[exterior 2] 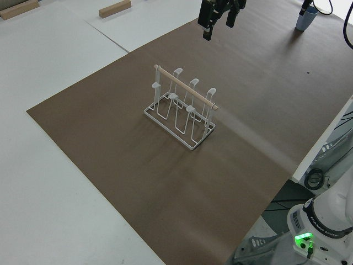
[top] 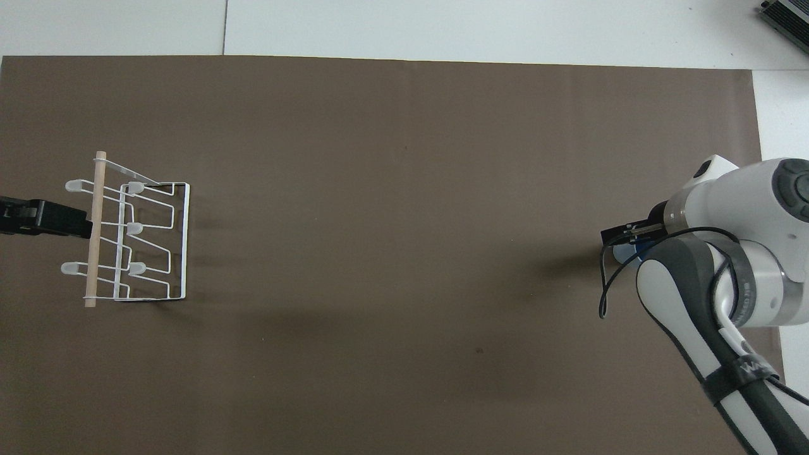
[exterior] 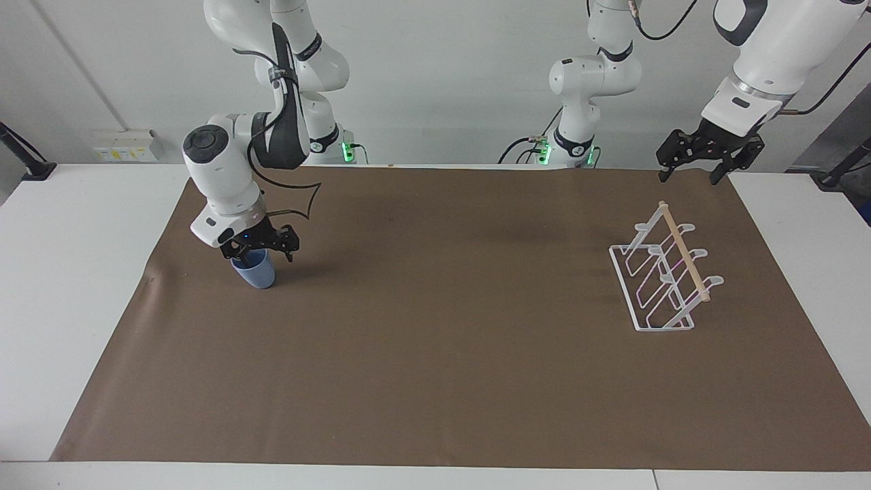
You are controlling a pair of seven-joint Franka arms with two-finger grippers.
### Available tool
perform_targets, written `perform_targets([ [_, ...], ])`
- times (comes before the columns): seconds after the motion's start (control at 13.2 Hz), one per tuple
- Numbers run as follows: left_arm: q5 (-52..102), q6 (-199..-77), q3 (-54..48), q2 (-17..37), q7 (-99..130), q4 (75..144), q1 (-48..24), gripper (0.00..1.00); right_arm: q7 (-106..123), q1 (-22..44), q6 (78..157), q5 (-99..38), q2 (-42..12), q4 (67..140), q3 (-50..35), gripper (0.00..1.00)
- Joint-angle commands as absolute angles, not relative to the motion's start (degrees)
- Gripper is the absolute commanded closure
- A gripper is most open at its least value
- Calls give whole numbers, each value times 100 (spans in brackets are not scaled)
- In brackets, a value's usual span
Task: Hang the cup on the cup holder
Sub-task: 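Lower the right gripper onto the light blue cup and grasp it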
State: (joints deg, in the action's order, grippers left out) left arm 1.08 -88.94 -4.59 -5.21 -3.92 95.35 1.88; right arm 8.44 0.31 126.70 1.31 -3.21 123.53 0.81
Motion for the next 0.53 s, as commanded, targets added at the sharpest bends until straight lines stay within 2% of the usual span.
perform_targets([
  [0.0,88,-9026,-448,-703,-422,9765,158,0,967,-35,12850,9,-220,12612,53,0],
  [0.15,88,-9009,-440,-703,-439,9765,158,0,967,-35,12850,9,-202,12656,53,0],
  [0.46,79,-8991,-439,-694,-413,9729,184,0,984,-35,12841,9,-193,12674,44,52],
])
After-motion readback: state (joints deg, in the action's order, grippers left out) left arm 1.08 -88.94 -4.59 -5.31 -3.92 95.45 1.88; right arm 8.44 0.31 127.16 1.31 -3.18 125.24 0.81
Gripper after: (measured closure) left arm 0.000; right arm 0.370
